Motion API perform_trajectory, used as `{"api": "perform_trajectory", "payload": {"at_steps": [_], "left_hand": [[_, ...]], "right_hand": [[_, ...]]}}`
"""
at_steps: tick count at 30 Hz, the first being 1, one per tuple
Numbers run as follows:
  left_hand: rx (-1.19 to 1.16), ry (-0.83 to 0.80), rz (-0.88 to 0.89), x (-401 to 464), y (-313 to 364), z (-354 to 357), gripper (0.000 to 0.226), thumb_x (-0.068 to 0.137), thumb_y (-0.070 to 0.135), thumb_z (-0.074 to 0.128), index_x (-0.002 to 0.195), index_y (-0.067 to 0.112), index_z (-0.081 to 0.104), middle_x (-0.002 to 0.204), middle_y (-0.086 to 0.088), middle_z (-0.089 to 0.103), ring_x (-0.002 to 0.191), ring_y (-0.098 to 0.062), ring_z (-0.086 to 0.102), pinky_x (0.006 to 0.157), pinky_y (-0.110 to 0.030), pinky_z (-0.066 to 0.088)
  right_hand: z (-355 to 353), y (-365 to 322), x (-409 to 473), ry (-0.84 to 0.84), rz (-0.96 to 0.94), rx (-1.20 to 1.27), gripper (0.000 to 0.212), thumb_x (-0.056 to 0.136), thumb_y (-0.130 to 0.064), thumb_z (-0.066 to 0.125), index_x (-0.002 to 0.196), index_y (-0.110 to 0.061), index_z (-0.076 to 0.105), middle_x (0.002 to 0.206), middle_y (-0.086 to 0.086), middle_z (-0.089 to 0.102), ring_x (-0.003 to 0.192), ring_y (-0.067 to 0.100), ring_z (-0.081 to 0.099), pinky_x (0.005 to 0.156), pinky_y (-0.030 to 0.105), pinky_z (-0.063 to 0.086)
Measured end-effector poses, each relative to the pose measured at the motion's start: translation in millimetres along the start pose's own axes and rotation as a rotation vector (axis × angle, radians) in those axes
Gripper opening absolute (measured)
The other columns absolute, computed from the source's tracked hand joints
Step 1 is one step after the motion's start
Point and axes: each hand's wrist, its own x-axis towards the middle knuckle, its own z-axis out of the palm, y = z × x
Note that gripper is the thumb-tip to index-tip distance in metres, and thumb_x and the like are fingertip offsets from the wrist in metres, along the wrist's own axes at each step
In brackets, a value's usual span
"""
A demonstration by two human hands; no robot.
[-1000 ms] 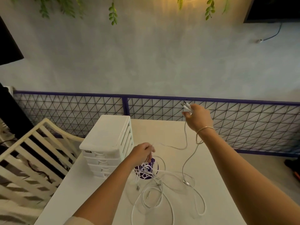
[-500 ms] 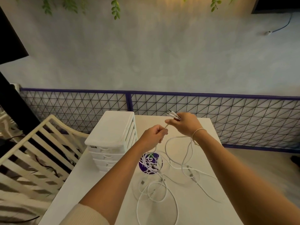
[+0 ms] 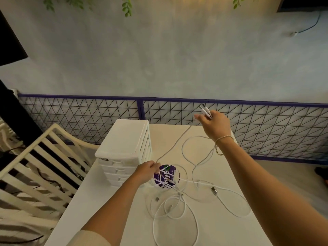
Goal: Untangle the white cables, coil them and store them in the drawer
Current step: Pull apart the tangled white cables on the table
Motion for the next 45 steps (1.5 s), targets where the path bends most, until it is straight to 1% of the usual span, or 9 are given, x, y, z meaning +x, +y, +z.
{"api": "perform_trajectory", "payload": {"at_steps": [6,10,14,17,21,30,34,41,45], "left_hand": [[0.105,-0.022,-0.058,1.9,-6.3,-7.7,0.032,0.100,0.034,0.036,0.090,0.016,0.061,0.107,-0.006,0.066,0.101,-0.020,0.058,0.087,-0.028,0.041],[0.053,0.046,0.058,-2.3,18.3,-13.2,0.031,0.101,0.034,0.034,0.092,0.019,0.060,0.080,0.002,0.066,0.076,-0.013,0.057,0.064,-0.023,0.040],[0.020,0.054,0.200,-6.8,51.7,-19.3,0.033,0.101,0.035,0.036,0.099,0.017,0.064,0.069,0.005,0.063,0.058,-0.005,0.050,0.054,-0.021,0.035],[-0.016,0.086,0.299,-10.3,72.8,-22.1,0.030,0.101,0.033,0.037,0.092,0.021,0.062,0.064,0.007,0.060,0.051,-0.004,0.045,0.052,-0.020,0.033],[-0.154,0.091,0.346,-10.9,71.5,-24.7,0.027,0.100,0.029,0.039,0.087,0.021,0.062,0.059,0.006,0.056,0.059,-0.010,0.049,0.065,-0.026,0.041],[-0.097,0.053,0.210,-0.6,17.9,-6.8,0.018,0.099,0.027,0.044,0.093,0.021,0.060,0.092,0.005,0.066,0.089,-0.013,0.058,0.066,-0.013,0.039],[-0.124,0.043,0.159,4.3,7.1,-3.4,0.021,0.098,0.024,0.043,0.095,0.018,0.063,0.101,0.002,0.065,0.095,-0.012,0.057,0.079,-0.024,0.043],[0.042,-0.110,0.117,11.9,-0.2,3.2,0.018,0.096,0.026,0.048,0.100,0.020,0.065,0.099,0.002,0.066,0.086,-0.011,0.059,0.070,-0.020,0.045],[0.214,-0.140,0.064,13.9,-1.9,15.5,0.024,0.096,0.026,0.045,0.109,0.015,0.062,0.110,-0.004,0.061,0.087,-0.016,0.056,0.068,-0.024,0.044]], "right_hand": [[-2.4,-0.5,7.5,0.079,0.089,0.031,0.031,0.088,-0.037,0.059,0.072,-0.013,0.051,0.061,0.000,0.047,0.056,0.014,0.043,0.050,0.022,0.033],[11.3,-1.8,-1.3,0.013,0.111,-0.112,0.027,0.089,-0.024,0.060,0.111,-0.009,0.059,0.093,0.012,0.064,0.084,0.028,0.060,0.075,0.037,0.051],[32.7,-13.5,-19.0,-0.269,-0.154,-0.274,0.036,0.089,-0.031,0.060,0.119,-0.012,0.061,0.104,0.011,0.067,0.082,0.021,0.054,0.078,0.029,0.044],[47.1,-21.5,-28.7,-0.465,-0.196,-0.277,0.026,0.091,-0.035,0.056,0.102,-0.014,0.067,0.094,0.006,0.068,0.078,0.016,0.051,0.067,0.024,0.039],[50.9,-24.8,-25.7,-0.510,-0.169,-0.397,0.035,0.092,-0.039,0.051,0.067,-0.015,0.053,0.063,-0.001,0.048,0.066,0.016,0.045,0.050,0.021,0.029],[46.1,-23.2,-17.1,-0.224,-0.188,-0.249,0.033,0.091,-0.040,0.054,0.073,-0.013,0.052,0.060,0.001,0.046,0.058,0.018,0.043,0.047,0.020,0.027],[40.0,-21.7,-10.4,-0.085,-0.082,-0.133,0.037,0.092,-0.039,0.052,0.065,-0.014,0.047,0.055,-0.002,0.042,0.052,0.012,0.039,0.045,0.021,0.025],[24.7,-6.8,-0.1,-0.276,0.038,-0.297,0.025,0.089,-0.036,0.057,0.084,-0.012,0.062,0.060,-0.001,0.049,0.058,0.013,0.045,0.046,0.022,0.028],[19.8,10.3,-7.7,-0.440,0.060,-0.598,0.040,0.091,-0.038,0.053,0.114,-0.006,0.063,0.097,0.012,0.063,0.090,0.024,0.056,0.063,0.025,0.042]]}}
